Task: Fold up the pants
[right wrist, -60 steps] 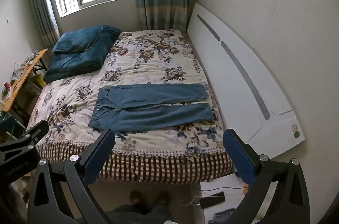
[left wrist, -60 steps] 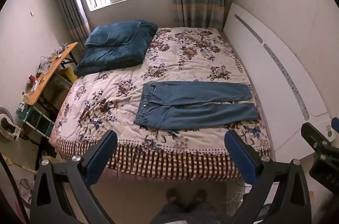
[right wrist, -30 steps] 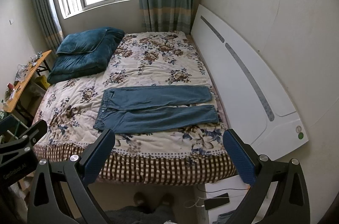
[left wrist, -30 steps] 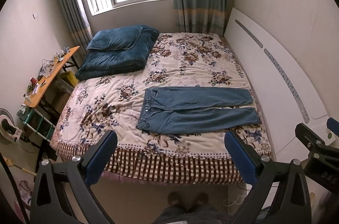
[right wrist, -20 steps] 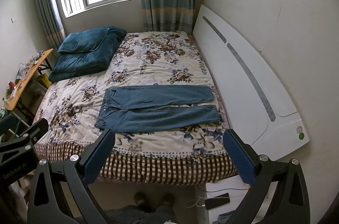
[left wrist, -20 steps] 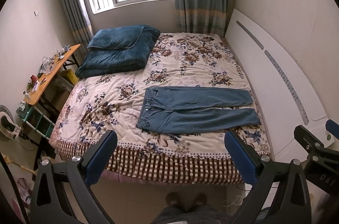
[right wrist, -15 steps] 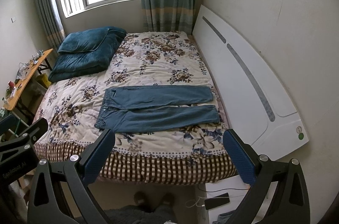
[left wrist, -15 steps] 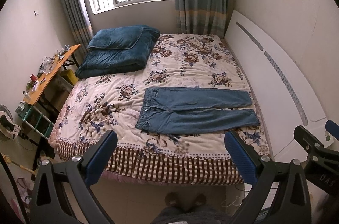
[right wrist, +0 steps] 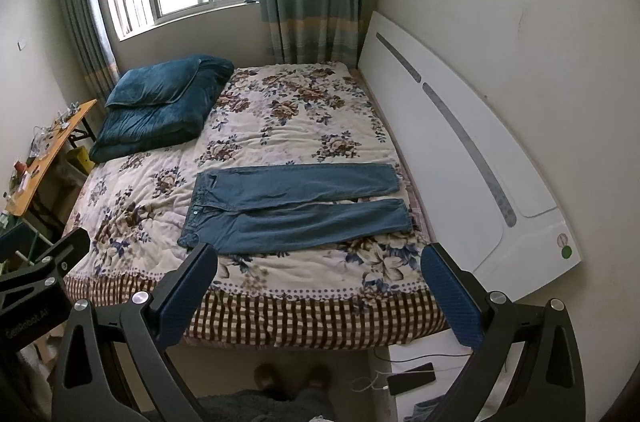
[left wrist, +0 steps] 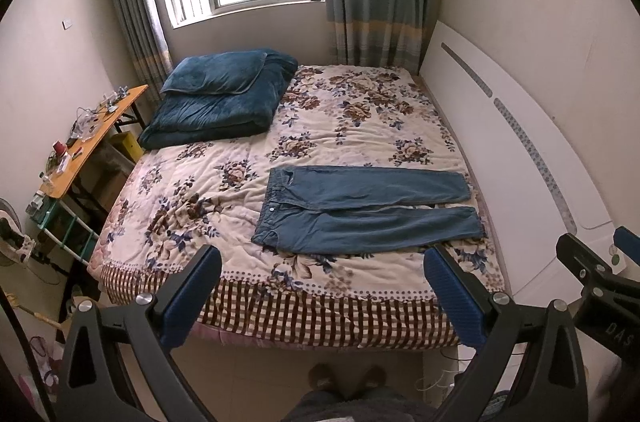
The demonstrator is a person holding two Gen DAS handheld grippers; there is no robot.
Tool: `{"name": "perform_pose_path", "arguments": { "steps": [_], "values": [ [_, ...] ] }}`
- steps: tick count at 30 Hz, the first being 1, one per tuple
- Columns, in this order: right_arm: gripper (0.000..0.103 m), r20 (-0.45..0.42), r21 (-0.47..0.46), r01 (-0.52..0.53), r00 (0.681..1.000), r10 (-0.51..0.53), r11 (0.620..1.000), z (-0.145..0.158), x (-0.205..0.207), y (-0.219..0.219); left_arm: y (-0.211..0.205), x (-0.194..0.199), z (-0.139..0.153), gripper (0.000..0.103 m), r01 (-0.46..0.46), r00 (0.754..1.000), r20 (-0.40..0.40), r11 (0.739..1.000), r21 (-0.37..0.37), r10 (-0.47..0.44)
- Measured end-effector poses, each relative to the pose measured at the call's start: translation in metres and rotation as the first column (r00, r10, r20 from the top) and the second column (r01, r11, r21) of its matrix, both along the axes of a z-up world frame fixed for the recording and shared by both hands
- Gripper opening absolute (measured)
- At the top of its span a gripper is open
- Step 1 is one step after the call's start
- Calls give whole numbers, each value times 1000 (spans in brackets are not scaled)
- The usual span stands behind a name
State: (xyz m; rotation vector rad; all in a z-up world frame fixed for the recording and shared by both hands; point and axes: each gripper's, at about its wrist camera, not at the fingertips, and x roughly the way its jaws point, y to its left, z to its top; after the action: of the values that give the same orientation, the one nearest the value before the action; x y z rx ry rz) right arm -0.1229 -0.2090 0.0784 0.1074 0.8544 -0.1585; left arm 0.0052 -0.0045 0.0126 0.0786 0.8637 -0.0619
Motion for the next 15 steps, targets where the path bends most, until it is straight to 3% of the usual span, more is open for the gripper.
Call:
{"name": "perform_pose_path", "arguments": {
  "steps": [15],
  "values": [
    [103,6,0,2,1000,-2,1000,1,-3,-2,-1,-3,-1,103,1,1000,3,1000,-5,-1]
  ]
}}
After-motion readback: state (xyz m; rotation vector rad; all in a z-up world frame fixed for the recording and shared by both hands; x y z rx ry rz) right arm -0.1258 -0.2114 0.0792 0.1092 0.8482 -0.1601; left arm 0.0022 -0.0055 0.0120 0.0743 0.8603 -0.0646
